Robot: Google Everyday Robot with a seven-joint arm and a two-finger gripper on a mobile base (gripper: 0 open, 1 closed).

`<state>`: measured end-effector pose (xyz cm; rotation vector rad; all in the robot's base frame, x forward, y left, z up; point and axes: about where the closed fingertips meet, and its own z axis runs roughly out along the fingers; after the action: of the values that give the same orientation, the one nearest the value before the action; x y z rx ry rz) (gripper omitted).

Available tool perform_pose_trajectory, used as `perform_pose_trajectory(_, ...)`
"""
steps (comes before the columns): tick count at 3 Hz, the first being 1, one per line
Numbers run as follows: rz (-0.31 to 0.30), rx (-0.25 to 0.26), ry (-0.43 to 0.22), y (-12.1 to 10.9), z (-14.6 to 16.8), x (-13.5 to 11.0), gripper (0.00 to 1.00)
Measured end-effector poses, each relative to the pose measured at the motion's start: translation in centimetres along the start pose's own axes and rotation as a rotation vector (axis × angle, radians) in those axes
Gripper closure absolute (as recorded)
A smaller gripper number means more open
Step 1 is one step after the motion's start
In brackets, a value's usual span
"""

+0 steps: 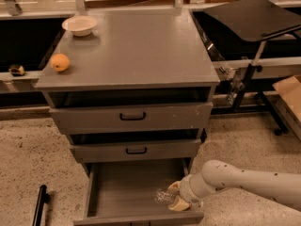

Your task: Pick water bottle from bottom drawer and place on counter

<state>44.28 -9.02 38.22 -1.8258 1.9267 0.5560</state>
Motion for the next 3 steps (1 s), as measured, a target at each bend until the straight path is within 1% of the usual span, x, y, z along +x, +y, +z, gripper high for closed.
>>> perform_pose_trajectory(1,-0.033,0.034,0.035,0.6,-3.6,-0.6,1.00)
perform_pose_trajectory(2,-0.141,0.037,0.075,-0.6,-6.3,-2.9,1.00)
perform_pose_trajectory(3,-0.285,0.034,0.165,1.7,-11.5,-8.6,1.00)
